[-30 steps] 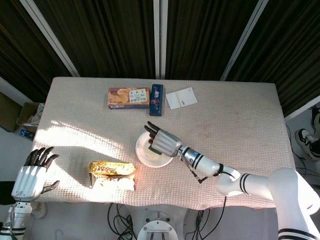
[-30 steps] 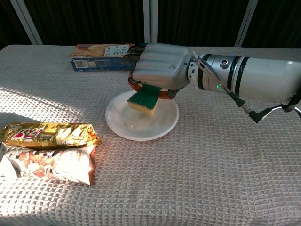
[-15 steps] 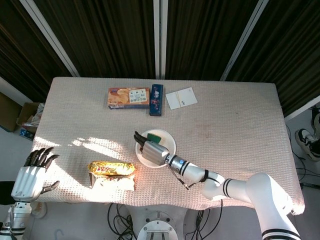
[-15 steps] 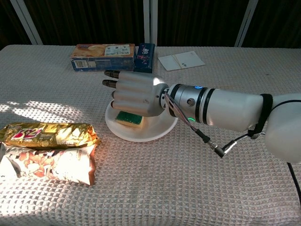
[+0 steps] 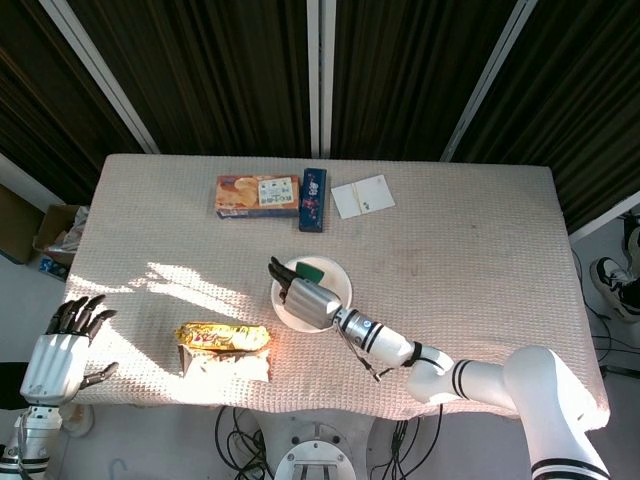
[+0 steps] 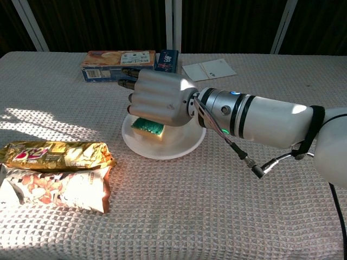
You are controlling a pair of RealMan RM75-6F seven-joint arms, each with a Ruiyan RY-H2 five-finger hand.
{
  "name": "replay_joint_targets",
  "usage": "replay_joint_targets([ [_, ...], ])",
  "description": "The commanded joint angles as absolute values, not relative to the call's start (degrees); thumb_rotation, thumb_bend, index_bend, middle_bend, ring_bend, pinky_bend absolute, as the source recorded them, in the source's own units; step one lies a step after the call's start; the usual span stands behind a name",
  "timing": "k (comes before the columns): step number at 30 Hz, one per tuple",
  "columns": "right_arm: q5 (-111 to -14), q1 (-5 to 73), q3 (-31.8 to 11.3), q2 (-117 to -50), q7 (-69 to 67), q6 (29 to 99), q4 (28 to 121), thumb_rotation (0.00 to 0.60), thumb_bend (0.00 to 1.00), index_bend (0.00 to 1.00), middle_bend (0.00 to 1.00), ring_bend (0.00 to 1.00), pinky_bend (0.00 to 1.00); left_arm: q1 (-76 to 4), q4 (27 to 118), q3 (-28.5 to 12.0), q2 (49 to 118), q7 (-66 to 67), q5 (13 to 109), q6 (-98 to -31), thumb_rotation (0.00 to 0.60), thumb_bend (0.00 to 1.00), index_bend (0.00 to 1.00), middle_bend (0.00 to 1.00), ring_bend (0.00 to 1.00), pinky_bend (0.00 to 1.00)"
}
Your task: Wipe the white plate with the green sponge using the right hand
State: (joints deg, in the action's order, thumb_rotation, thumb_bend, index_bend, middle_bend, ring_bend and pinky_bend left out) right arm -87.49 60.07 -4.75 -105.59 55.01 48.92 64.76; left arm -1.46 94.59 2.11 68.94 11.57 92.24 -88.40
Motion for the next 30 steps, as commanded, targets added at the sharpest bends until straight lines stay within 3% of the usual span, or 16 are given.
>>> replay_joint_targets([
  [1, -87.1, 60.0, -4.2, -106.7, 56.1, 47.8, 63.1, 0.6, 0.29, 0.46, 0.34, 0.07, 0.0, -1.4, 94.6, 2.2, 69.0, 11.6, 92.2, -88.3, 0.6, 0.05, 0.25, 0.12, 0.1, 0.12],
  [9, -85.7, 59.8, -4.6, -110.5, 58.9, 47.2, 56.0, 0.6, 0.29, 0.46, 0.34, 0.07, 0.0, -1.3, 94.5, 2.1, 68.9, 11.4, 92.1, -88.3, 0.6, 0.05, 0.25, 0.12, 0.1, 0.12],
  [21, -85.4, 59.3, -6.0, -108.3, 56.4, 49.3, 59.8, 0.6, 0.29, 0.45, 0.34, 0.07, 0.0, -1.2, 95.3, 2.1, 68.7, 12.1, 92.3, -88.4, 0.6, 0.05, 0.25, 0.12, 0.1, 0.12],
  [30, -84.7, 60.0, -5.2, -111.6, 59.4, 46.6, 54.3, 0.6, 0.29, 0.45, 0.34, 0.07, 0.0, -1.0, 95.2, 2.1, 68.6, 12.0, 91.9, -88.4, 0.6, 0.05, 0.25, 0.12, 0.1, 0.12],
])
